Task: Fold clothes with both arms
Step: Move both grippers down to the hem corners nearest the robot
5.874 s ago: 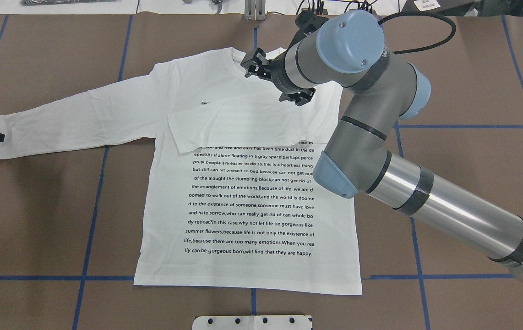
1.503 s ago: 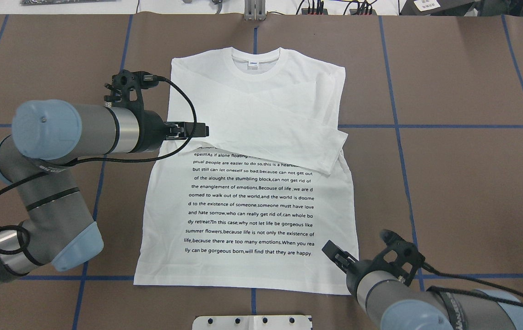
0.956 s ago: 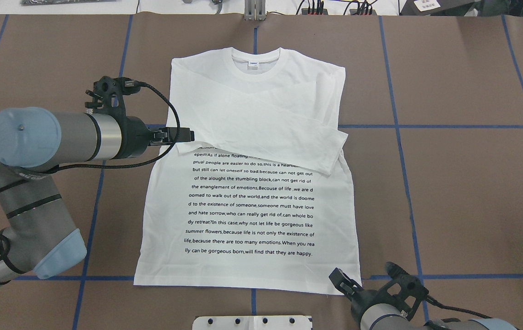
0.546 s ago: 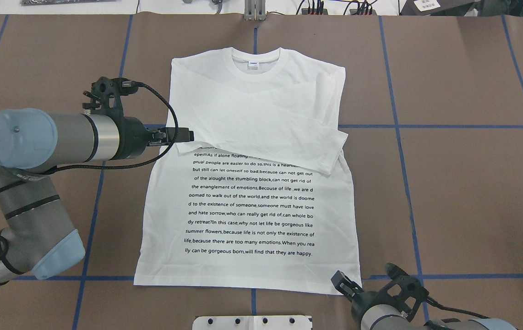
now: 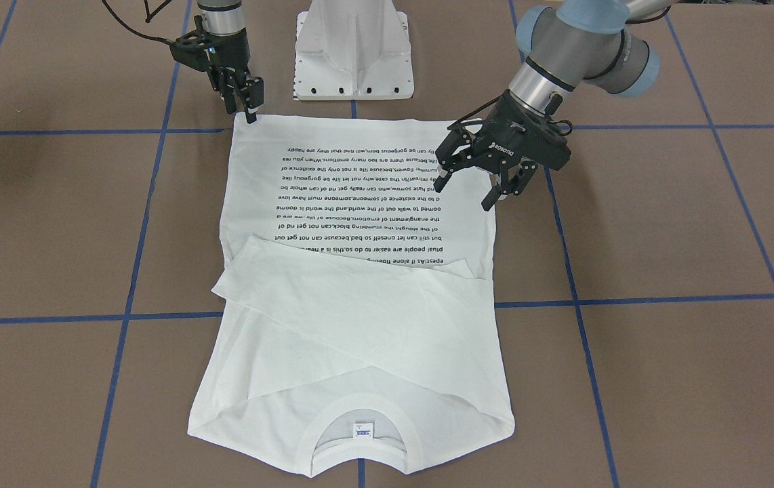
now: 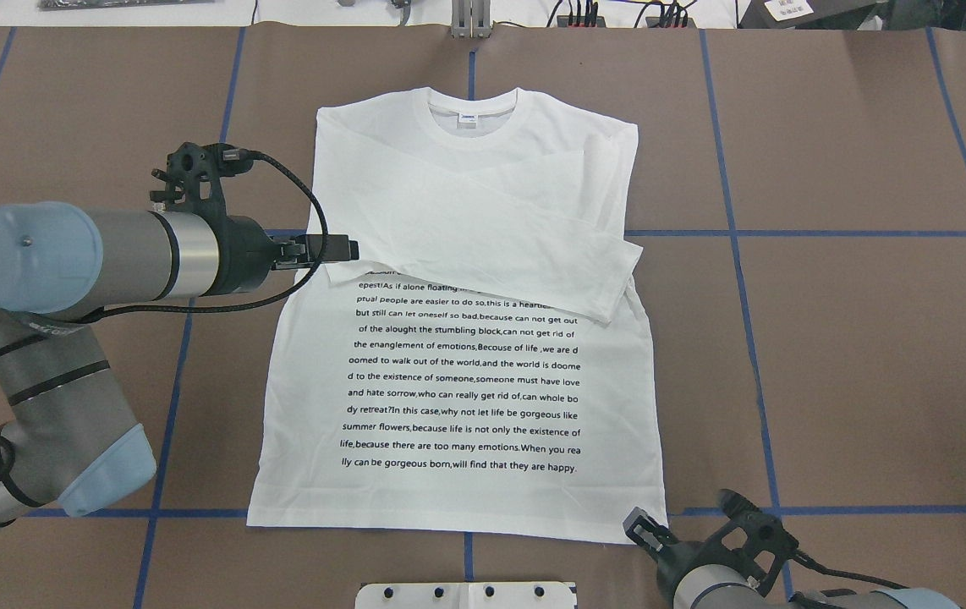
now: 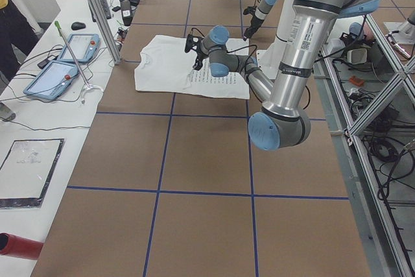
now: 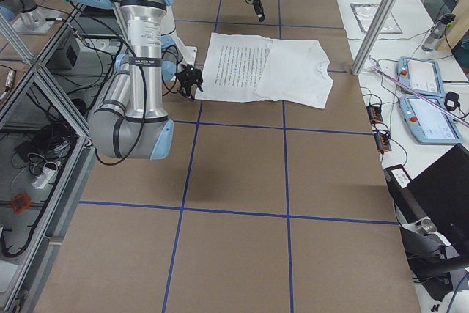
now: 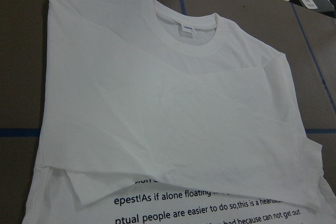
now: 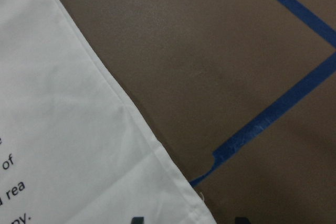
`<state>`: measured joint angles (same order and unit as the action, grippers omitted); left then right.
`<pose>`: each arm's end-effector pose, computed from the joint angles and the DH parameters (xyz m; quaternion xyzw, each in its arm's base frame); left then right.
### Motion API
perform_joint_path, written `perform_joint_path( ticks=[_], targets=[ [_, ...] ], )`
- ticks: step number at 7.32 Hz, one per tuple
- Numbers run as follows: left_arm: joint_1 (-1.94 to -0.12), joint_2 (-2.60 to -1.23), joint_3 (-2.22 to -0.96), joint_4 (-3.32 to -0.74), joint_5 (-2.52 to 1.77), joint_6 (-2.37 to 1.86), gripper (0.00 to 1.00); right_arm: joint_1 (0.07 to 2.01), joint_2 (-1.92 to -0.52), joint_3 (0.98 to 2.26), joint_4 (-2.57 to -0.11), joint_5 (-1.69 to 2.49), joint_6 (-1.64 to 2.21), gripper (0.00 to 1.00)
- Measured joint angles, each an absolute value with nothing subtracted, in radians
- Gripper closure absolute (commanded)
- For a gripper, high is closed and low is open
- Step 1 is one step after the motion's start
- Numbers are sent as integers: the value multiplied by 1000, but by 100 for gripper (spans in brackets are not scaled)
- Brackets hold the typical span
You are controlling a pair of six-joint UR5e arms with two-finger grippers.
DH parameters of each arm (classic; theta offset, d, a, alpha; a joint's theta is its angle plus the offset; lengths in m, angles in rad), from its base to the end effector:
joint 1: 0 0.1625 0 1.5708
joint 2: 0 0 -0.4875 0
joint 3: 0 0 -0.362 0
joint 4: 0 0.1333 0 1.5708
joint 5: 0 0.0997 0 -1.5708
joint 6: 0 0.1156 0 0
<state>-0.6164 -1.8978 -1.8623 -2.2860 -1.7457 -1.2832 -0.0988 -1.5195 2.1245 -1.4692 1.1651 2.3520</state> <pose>0.4124 -0.4309 0.3441 0.2074 0.5843 -0.0748 0.7811 -0.4829 -0.1319 0.4595 0.0267 -0.3871 0.3732 0.8427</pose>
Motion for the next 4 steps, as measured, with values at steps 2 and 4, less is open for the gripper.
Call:
perform_joint_path(
  ticks=[2, 4],
  targets=[
    [-615, -1898, -1862, -2287, -1746, -1298, 0, -103, -1520, 2125, -1478, 1166, 2353, 86],
    [-615, -1898, -1862, -2287, -1746, -1300, 0, -105, -1520, 2125, -1480, 1172, 2353, 100]
  ],
)
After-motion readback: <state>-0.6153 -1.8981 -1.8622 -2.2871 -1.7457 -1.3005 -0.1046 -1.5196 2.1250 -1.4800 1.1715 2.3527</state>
